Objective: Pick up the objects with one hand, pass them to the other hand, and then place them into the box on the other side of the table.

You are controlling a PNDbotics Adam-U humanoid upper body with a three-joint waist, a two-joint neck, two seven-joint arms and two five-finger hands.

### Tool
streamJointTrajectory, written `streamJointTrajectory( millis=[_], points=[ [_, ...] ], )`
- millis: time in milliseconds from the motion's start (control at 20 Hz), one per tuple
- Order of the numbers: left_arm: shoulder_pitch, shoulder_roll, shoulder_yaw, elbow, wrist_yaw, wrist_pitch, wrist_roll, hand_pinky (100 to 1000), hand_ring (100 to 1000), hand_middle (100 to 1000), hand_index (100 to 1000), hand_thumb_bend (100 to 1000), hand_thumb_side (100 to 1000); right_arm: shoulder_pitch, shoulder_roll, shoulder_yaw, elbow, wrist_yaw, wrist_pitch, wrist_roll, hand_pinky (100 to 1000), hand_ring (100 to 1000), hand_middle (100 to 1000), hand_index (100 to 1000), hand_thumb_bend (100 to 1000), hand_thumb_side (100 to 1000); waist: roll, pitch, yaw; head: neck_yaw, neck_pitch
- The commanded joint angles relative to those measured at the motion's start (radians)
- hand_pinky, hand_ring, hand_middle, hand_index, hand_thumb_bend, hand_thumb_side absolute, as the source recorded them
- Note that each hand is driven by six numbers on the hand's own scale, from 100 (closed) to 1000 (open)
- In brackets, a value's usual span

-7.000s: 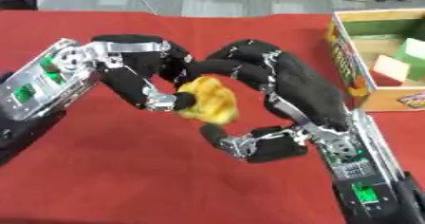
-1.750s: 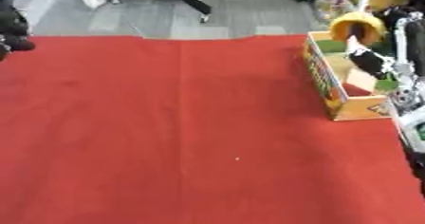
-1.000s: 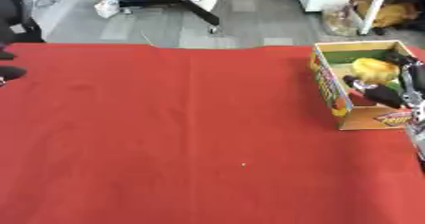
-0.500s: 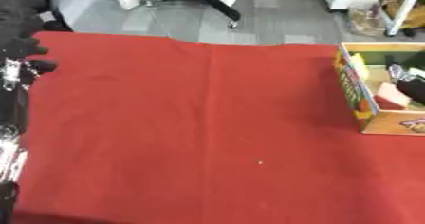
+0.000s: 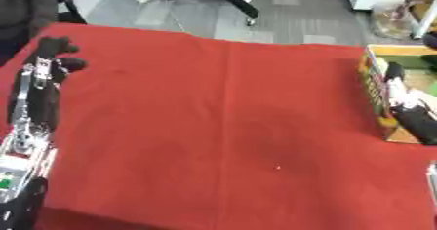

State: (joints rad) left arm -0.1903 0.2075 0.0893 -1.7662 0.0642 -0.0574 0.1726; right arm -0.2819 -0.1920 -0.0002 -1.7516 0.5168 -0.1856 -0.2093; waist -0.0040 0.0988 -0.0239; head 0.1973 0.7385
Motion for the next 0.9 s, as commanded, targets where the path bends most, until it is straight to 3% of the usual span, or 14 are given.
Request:
streamJointTrajectory(
  millis=[50, 250, 600, 900],
  points=[
    [-0.003, 0.001, -0.011, -0.002, -0.011, -0.007, -0.004, 721, 559, 630, 758, 595, 774, 0.009, 0.016, 0.018, -0.031, -0.043, -0.01, 0.014, 741, 733, 776, 828, 182, 612, -0.013, 0.008, -0.002, 0.007, 0.012],
    [-0.004, -0.004, -0.021, 0.003, -0.012, -0.01, -0.006, 720, 558, 628, 758, 593, 777, 0.035, 0.028, 0.033, -0.032, -0.07, -0.015, 0.007, 734, 722, 767, 823, 166, 604, -0.012, 0.013, -0.005, -0.013, 0.0],
    [0.011, -0.013, -0.039, 0.017, -0.012, -0.021, 0.003, 719, 558, 624, 756, 592, 783, 0.067, 0.035, 0.031, -0.03, -0.079, -0.013, -0.004, 729, 716, 761, 821, 145, 600, -0.015, 0.017, -0.009, -0.053, 0.029],
    [0.019, -0.02, -0.052, 0.029, -0.017, -0.028, -0.001, 717, 552, 617, 751, 588, 785, 0.077, 0.04, 0.023, -0.023, -0.091, -0.003, -0.017, 726, 712, 757, 819, 130, 600, -0.015, 0.02, -0.014, -0.08, 0.031]
  ],
)
